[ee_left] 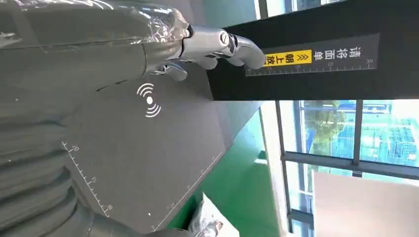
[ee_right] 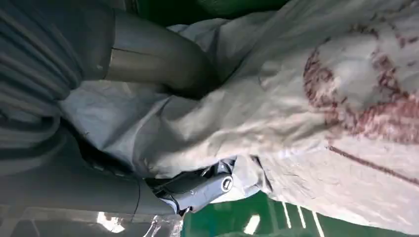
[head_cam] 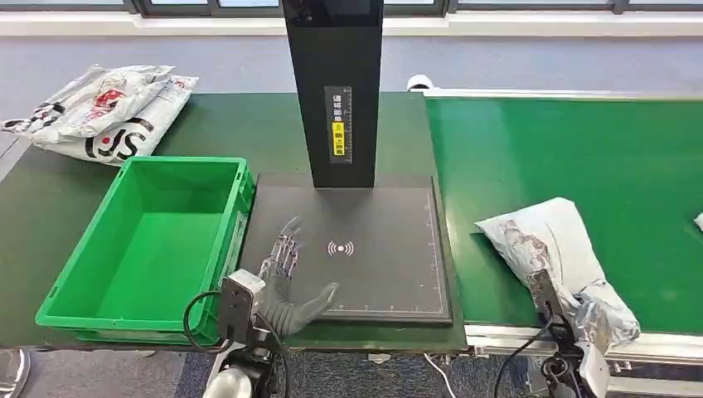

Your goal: Moved the parcel from conveyor to table for the left to box.

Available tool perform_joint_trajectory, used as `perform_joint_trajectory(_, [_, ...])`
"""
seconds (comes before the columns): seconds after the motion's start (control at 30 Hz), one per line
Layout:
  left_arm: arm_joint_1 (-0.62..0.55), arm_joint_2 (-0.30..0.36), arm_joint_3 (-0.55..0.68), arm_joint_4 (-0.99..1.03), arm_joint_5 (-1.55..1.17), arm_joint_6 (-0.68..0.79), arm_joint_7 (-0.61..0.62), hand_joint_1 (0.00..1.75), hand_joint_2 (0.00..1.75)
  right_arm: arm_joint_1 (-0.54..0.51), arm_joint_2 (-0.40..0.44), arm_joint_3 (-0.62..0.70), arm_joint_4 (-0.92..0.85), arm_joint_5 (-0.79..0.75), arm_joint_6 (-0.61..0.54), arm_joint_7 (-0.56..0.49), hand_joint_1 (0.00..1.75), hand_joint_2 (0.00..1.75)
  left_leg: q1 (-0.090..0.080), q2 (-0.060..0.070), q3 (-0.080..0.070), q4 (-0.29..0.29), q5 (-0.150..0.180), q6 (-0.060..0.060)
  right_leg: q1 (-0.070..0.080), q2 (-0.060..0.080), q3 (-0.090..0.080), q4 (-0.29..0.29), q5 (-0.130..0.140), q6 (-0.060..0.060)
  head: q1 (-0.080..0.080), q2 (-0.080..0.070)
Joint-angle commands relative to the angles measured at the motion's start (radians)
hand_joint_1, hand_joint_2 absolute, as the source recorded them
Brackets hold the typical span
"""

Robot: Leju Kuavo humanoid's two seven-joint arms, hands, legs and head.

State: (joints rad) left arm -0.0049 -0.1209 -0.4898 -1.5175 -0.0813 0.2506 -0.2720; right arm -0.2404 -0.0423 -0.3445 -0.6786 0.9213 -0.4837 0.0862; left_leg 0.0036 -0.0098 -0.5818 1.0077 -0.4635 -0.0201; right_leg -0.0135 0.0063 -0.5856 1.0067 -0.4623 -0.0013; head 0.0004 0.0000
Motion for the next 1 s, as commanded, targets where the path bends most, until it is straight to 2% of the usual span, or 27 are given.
perform_joint_trajectory(0.03, [0.007, -0.001, 0.073, 0.009, -0.017, -0.014, 0.011, 0.00, 1.75, 0.033, 0.065, 0.017, -0.168, -0.083, 0.072, -0.037, 1.75, 1.75, 0.000, 0.002, 0.001, -0.001, 0.000, 0.000, 0.000, 0.001, 0.001, -0.001, 0.000, -0.001, 0.000, 0.000])
perform_joint_trajectory(0.07, [0.012, -0.002, 0.079, 0.006, -0.019, -0.014, 0.011, 0.00, 1.75, 0.057, 0.087, 0.042, -0.270, -0.142, 0.077, -0.105, 1.75, 1.75, 0.001, 0.002, 0.002, -0.002, 0.000, 0.000, 0.001, 0.001, 0.002, -0.002, 0.001, -0.001, 0.000, 0.000])
perform_joint_trajectory(0.1, [0.013, -0.003, 0.081, 0.005, -0.021, -0.014, 0.010, 0.00, 1.75, 0.070, 0.092, 0.066, -0.325, -0.147, 0.091, -0.074, 1.75, 1.75, 0.000, 0.002, 0.001, -0.001, 0.000, 0.000, 0.000, 0.001, 0.000, -0.001, 0.000, -0.001, 0.000, 0.000])
perform_joint_trajectory(0.17, [0.017, -0.004, 0.084, 0.004, -0.024, -0.014, 0.009, 0.00, 1.75, 0.092, 0.109, 0.109, -0.446, -0.223, 0.103, -0.133, 1.75, 1.75, 0.000, 0.003, 0.001, -0.001, 0.000, 0.000, 0.000, 0.002, 0.000, -0.001, 0.000, -0.001, 0.000, 0.000])
perform_joint_trajectory(0.23, [0.018, -0.006, 0.085, 0.006, -0.026, -0.014, 0.008, 0.00, 1.75, 0.115, 0.119, 0.172, -0.578, -0.249, 0.106, -0.123, 1.75, 1.75, 0.000, 0.004, 0.000, 0.000, -0.001, 0.000, 0.000, 0.002, -0.001, 0.000, 0.000, -0.001, 0.000, 0.000])
perform_joint_trajectory(0.3, [0.014, -0.009, 0.085, 0.012, -0.028, -0.013, 0.005, 0.00, 1.75, 0.127, 0.123, 0.237, -0.694, -0.288, 0.102, -0.165, 1.75, 1.75, 0.000, 0.006, -0.001, 0.000, -0.001, 0.000, 0.000, 0.004, -0.004, 0.001, 0.001, -0.001, 0.000, 0.000])
perform_joint_trajectory(0.33, [0.013, -0.009, 0.085, 0.014, -0.029, -0.013, 0.003, 0.00, 1.75, 0.129, 0.123, 0.265, -0.737, -0.288, 0.103, -0.147, 1.75, 1.75, 0.000, 0.005, -0.001, 0.000, -0.001, 0.000, 0.000, 0.004, -0.003, 0.001, 0.001, -0.001, 0.000, 0.000])
perform_joint_trajectory(0.37, [0.009, -0.009, 0.082, 0.020, -0.030, -0.014, -0.001, 0.00, 1.75, 0.134, 0.121, 0.299, -0.791, -0.316, 0.085, -0.201, 1.75, 1.75, -0.001, 0.005, -0.002, 0.000, 0.000, 0.000, 0.000, 0.003, -0.004, 0.002, 0.000, -0.001, 0.000, 0.000])
perform_joint_trajectory(0.43, [0.005, -0.009, 0.078, 0.032, -0.030, -0.015, -0.009, 0.00, 1.75, 0.145, 0.119, 0.341, -0.859, -0.328, 0.073, -0.195, 1.75, 1.75, 0.000, 0.004, -0.002, 0.000, -0.001, 0.000, 0.000, 0.003, -0.004, 0.001, 0.000, 0.000, 0.000, 0.000])
perform_joint_trajectory(0.63, [0.007, -0.009, 0.077, 0.033, -0.029, -0.015, -0.013, 0.00, 1.75, 0.151, 0.113, 0.358, -0.874, -0.335, 0.067, -0.201, 1.75, 1.75, 0.001, 0.002, 0.000, -0.001, 0.000, 0.000, 0.001, 0.001, -0.001, -0.001, 0.000, 0.000, 0.000, 0.000])
perform_joint_trajectory(0.7, [-0.008, -0.010, 0.068, 0.048, -0.025, -0.024, -0.019, 0.00, 1.75, 0.147, 0.100, 0.413, -0.915, -0.374, 0.052, -0.287, 1.75, 1.75, 0.000, 0.001, 0.000, -0.001, 0.000, 0.000, 0.000, 0.000, 0.000, -0.001, 0.000, 0.000, 0.000, 0.000])
perform_joint_trajectory(0.83, [-0.057, -0.016, 0.052, 0.098, -0.012, -0.035, -0.026, 0.00, 1.75, 0.124, 0.092, 0.524, -0.969, -0.338, 0.066, -0.260, 1.75, 1.75, 0.000, 0.004, 0.000, -0.001, 0.000, 0.000, -0.001, 0.002, -0.001, 0.000, 0.000, 0.000, 0.000, 0.000])
perform_joint_trajectory(1.0, [-0.057, -0.015, 0.051, 0.099, -0.011, -0.036, -0.026, 0.00, 1.75, 0.127, 0.085, 0.530, -0.965, -0.337, 0.062, -0.257, 1.75, 1.75, 0.000, 0.001, 0.000, -0.001, 0.000, 0.000, -0.001, 0.000, -0.001, -0.001, 0.000, 0.000, 0.000, 0.000])
